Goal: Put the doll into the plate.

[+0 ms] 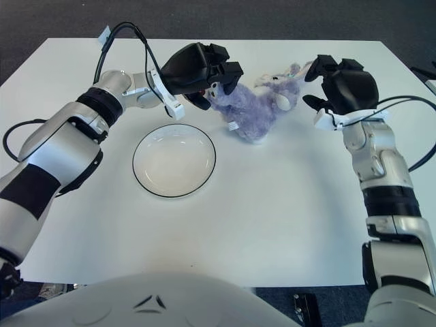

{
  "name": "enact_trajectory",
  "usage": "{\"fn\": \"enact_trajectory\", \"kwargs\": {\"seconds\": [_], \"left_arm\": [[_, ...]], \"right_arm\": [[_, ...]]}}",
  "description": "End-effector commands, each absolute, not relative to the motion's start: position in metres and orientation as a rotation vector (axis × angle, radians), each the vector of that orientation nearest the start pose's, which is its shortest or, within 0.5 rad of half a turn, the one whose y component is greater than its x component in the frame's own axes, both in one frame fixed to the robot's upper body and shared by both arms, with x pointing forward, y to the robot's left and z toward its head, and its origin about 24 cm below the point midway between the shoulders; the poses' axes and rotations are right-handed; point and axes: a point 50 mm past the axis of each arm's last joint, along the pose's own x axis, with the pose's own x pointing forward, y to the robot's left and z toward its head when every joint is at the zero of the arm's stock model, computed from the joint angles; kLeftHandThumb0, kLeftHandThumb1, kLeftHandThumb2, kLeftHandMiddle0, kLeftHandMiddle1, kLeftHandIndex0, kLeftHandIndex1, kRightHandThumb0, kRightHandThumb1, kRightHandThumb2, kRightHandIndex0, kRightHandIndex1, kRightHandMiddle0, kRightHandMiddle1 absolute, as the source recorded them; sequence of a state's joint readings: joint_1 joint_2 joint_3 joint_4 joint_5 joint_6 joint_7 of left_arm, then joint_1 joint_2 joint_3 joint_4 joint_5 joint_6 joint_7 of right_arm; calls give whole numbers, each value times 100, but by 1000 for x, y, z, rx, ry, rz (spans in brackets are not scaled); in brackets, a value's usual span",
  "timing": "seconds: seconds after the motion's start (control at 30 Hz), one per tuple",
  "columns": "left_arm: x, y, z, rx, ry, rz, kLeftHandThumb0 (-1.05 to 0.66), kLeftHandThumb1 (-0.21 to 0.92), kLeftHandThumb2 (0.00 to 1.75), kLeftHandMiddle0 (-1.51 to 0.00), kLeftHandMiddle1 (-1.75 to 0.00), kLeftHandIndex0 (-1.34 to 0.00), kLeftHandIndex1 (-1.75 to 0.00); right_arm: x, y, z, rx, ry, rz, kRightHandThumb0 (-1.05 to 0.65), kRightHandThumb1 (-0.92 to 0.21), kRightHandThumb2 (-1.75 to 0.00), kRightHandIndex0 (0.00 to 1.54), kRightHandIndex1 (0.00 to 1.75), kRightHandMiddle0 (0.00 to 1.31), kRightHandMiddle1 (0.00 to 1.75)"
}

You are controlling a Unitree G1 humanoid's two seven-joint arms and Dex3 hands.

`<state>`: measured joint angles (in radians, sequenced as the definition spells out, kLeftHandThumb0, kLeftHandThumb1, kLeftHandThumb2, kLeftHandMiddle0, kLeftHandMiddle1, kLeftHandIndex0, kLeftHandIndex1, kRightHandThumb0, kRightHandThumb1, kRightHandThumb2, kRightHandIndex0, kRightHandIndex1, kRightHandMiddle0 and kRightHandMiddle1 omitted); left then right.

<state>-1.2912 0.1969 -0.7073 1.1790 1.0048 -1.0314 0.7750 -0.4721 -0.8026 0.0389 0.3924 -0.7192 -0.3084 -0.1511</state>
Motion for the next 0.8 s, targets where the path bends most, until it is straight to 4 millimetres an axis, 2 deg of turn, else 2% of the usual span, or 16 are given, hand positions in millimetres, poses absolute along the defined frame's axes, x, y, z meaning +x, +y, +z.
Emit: {"fn": "enact_trajectory", "kwargs": {"seconds": [0.0,0.43,0.67,0.77], "left_arm": [[346,8,201,1068,-1389,-704,0,11,153,-80,-164,-54,-175],[345,7,202,1054,-1392,-705,0,13,151,-80,-163,-53,-175],[345,7,202,1078,-1431,-685,0,12,152,-80,-164,-53,-175],[345,8,201,1088,-1439,-669,0,12,152,-80,-163,-53,-175]], "right_arm": [[325,-276,179,-1520,-428,-72,-51,-31,-99,19,105,0,129],[330,-268,181,-1542,-434,-7,-57,-31,-97,21,110,0,124],[334,-264,181,-1565,-411,41,-61,-35,-91,15,102,0,111],[337,-262,178,-1574,-400,78,-64,-34,-89,10,88,0,103]]}}
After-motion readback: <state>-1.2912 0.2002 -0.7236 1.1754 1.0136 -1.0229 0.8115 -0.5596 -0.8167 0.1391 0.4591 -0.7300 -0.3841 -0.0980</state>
